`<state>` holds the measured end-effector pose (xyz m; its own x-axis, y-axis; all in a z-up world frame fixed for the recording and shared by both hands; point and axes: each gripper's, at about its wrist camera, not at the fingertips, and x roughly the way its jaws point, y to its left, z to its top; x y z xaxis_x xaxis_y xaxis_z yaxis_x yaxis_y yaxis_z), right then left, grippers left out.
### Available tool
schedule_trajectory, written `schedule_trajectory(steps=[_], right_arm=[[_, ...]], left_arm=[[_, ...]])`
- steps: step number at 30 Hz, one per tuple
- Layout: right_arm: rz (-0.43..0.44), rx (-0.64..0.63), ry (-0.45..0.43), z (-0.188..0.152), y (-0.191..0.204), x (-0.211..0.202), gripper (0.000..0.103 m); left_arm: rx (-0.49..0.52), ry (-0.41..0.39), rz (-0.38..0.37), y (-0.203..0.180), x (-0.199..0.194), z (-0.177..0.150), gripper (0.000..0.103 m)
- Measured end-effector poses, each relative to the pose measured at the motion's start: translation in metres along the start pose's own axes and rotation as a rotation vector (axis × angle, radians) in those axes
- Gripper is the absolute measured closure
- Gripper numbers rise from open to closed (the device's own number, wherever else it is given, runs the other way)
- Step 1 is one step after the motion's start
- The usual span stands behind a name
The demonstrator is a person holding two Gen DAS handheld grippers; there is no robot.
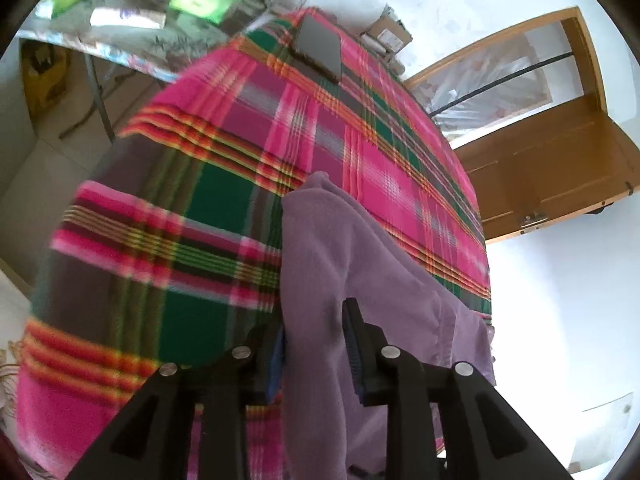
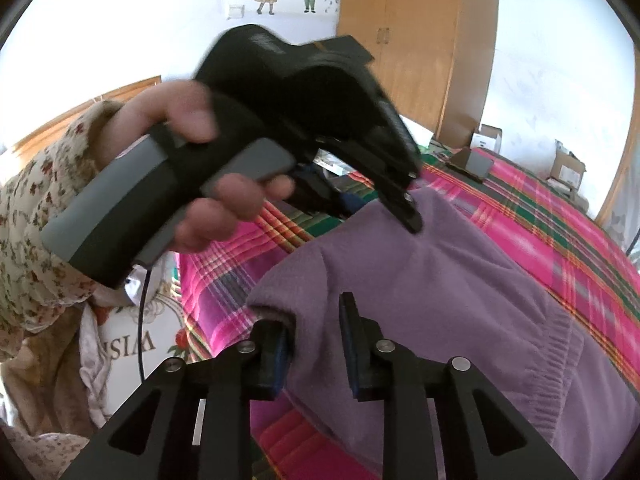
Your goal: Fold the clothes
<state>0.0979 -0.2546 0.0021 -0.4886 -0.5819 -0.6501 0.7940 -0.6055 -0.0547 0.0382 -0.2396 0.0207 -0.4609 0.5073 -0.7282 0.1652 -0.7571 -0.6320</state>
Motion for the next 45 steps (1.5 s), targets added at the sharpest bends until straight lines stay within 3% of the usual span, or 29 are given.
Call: schedule_trajectory(steps=[8,10,15,20,24,31,36,42,45], right_arm=[[-0.026,0.042,-0.07,-0.018,-0.005,-0.052,0.078],[-0.044,0.068,-0.086,-0.024,-0.009,-0.065,0.078],[-0.083,0.205,-0.116,-0.038,-0.062,-0.079,0.078],[-0.214,0.338,-0.136,-0.07,-0.098,-0.121,0.078],[-0.323,0.456,-0.12,-0.102,-0.135,-0.146,0.078],[-0.453,0.552,-0.106,-0.15,-0.166,-0.177,0.078],[-0.527,0.647,-0.113,-0.178,-0.192,-0.196,0.078],[-0.599,0.707,-0.114,-0.205,-0.214,-0.219,0.078],[-0.627,0.735,-0.117,-0.216,-0.227,-0.229,0.078]], left_arm=[[0.013,-0.062,0.018,-0.018,-0.031,-0.027,0.068],[0.019,-0.064,-0.006,-0.025,-0.035,-0.034,0.068],[0.025,-0.084,-0.036,-0.049,-0.04,-0.045,0.068],[0.106,-0.127,0.002,-0.08,-0.04,-0.056,0.067],[0.189,-0.058,-0.014,-0.112,-0.008,-0.071,0.067],[0.355,0.031,0.009,-0.167,0.053,-0.096,0.067],[0.43,0.126,-0.045,-0.202,0.095,-0.113,0.067],[0.51,0.175,-0.011,-0.232,0.138,-0.127,0.067],[0.575,0.155,0.022,-0.244,0.151,-0.135,0.067]])
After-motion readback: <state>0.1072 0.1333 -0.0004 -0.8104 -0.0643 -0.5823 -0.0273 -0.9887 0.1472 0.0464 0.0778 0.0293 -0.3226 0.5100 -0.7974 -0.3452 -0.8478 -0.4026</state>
